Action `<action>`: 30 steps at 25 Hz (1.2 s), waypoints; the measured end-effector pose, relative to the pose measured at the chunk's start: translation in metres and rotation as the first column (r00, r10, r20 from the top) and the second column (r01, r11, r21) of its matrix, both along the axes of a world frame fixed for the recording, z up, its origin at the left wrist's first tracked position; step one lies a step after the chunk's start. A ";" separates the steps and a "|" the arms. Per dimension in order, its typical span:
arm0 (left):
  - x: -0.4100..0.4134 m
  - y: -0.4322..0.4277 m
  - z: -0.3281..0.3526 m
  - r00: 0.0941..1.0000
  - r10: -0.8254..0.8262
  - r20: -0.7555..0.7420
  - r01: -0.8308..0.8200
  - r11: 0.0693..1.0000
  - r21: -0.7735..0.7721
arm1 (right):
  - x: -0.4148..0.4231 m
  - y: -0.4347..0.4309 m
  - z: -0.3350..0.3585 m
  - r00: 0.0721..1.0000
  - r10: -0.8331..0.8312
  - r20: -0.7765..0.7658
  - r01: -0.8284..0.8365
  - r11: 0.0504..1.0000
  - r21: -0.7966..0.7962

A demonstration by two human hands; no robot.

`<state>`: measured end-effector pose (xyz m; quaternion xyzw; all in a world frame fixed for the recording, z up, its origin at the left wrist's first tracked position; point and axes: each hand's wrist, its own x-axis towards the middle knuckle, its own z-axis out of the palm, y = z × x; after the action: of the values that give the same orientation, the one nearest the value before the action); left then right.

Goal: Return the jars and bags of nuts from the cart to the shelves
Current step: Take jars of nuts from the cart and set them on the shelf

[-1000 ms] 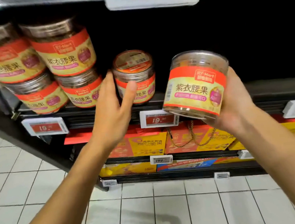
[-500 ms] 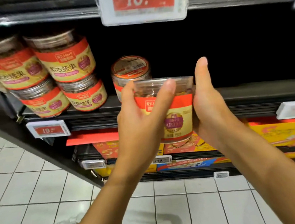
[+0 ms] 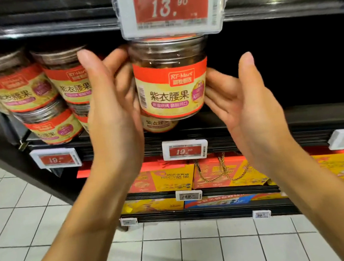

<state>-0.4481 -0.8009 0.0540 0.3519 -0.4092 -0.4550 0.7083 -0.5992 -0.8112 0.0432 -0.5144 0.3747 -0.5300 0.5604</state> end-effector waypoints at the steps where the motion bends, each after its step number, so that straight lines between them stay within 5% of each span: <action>1: 0.005 -0.008 0.001 1.000 -0.001 0.028 0.001 1.000 0.004 | 0.004 -0.009 0.000 1.000 0.015 0.000 -0.015 1.000 -0.004; 5: 0.014 -0.025 -0.004 0.990 -0.048 0.131 0.041 0.997 0.058 | 0.025 -0.045 0.003 0.998 0.048 0.026 -0.049 0.998 0.034; 9: 0.022 -0.025 -0.018 0.968 -0.029 0.249 -0.001 0.993 0.121 | 0.028 -0.054 -0.005 0.991 0.078 -0.110 -0.073 0.996 0.046; 30: 0.050 -0.003 -0.055 0.900 -0.003 0.437 -0.079 0.982 0.169 | 0.059 -0.047 -0.032 0.979 0.005 -0.202 0.007 0.998 0.058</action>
<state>-0.3983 -0.8035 -0.0008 0.5159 -0.5067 -0.3866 0.5724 -0.5404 -0.8584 0.0114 -0.5486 0.4455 -0.4641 0.5340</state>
